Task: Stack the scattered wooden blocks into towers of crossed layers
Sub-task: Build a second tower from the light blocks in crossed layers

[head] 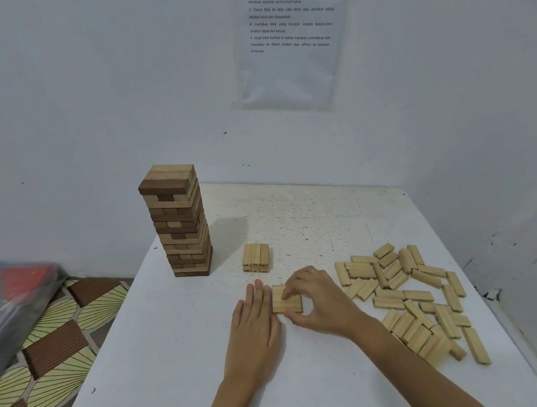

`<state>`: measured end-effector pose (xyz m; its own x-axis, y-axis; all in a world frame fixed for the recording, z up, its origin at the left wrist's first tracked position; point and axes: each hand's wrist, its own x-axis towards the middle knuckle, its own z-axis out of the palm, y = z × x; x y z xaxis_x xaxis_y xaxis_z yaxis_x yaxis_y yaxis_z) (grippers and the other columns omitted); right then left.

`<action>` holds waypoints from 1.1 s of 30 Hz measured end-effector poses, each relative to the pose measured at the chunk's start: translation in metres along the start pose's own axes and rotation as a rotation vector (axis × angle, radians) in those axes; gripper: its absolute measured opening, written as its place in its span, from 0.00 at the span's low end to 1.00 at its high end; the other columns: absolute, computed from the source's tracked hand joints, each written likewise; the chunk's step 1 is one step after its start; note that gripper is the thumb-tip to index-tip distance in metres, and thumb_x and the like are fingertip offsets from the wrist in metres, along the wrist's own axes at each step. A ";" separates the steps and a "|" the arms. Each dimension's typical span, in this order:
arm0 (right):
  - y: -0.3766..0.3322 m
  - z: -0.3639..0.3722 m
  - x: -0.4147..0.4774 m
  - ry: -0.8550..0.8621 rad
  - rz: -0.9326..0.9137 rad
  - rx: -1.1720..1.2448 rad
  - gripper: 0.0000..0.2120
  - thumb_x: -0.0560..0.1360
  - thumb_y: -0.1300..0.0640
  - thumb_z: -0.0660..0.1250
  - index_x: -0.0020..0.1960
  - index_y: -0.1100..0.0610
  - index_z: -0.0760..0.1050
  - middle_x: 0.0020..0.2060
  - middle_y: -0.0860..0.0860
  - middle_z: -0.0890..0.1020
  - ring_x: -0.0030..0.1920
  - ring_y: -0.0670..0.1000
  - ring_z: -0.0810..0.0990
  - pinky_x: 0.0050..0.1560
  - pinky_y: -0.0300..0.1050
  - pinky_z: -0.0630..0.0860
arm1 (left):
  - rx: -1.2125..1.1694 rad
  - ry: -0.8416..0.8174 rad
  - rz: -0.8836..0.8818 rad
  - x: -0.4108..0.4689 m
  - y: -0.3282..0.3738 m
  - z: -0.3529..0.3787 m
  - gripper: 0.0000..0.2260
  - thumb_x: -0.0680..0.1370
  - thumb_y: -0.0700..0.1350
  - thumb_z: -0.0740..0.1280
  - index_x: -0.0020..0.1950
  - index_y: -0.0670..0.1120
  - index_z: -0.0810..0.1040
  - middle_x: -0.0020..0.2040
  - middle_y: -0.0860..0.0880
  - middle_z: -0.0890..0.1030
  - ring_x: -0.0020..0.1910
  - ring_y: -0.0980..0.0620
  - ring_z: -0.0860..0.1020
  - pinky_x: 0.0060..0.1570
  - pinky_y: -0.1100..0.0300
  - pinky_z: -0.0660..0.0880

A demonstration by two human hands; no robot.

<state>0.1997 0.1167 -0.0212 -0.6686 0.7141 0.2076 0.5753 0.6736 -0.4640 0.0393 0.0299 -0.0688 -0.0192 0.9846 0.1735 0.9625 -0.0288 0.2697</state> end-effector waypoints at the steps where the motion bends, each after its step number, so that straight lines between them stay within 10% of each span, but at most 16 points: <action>1: 0.000 0.000 0.000 0.000 0.001 0.005 0.12 0.70 0.42 0.68 0.50 0.47 0.79 0.49 0.39 0.77 0.57 0.39 0.69 0.56 0.34 0.61 | 0.007 0.011 0.004 0.000 0.000 0.000 0.24 0.78 0.47 0.53 0.71 0.42 0.71 0.73 0.45 0.70 0.73 0.51 0.60 0.70 0.59 0.48; 21: -0.018 -0.009 0.011 0.030 0.124 0.197 0.25 0.65 0.45 0.75 0.57 0.42 0.68 0.49 0.40 0.74 0.54 0.43 0.70 0.56 0.42 0.70 | -0.327 0.059 -0.089 0.004 -0.004 0.000 0.22 0.85 0.52 0.47 0.78 0.58 0.45 0.77 0.65 0.40 0.71 0.67 0.28 0.66 0.71 0.39; 26: -0.027 -0.014 0.035 0.103 0.076 0.238 0.24 0.63 0.48 0.76 0.55 0.44 0.69 0.48 0.42 0.75 0.53 0.45 0.71 0.55 0.45 0.70 | -0.726 0.077 -0.247 0.024 -0.001 -0.020 0.20 0.80 0.63 0.46 0.72 0.67 0.51 0.71 0.74 0.46 0.69 0.78 0.38 0.71 0.57 0.48; 33: -0.029 -0.018 0.071 0.116 0.080 0.264 0.24 0.62 0.50 0.76 0.54 0.45 0.69 0.47 0.42 0.76 0.52 0.44 0.71 0.57 0.46 0.69 | -0.998 0.165 -0.256 0.048 -0.011 -0.041 0.27 0.73 0.67 0.44 0.70 0.64 0.58 0.73 0.68 0.55 0.71 0.76 0.46 0.64 0.80 0.40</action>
<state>0.1439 0.1519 0.0222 -0.5590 0.7901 0.2514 0.4717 0.5524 -0.6872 0.0173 0.0706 -0.0248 -0.3002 0.9478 0.1077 0.2647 -0.0257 0.9640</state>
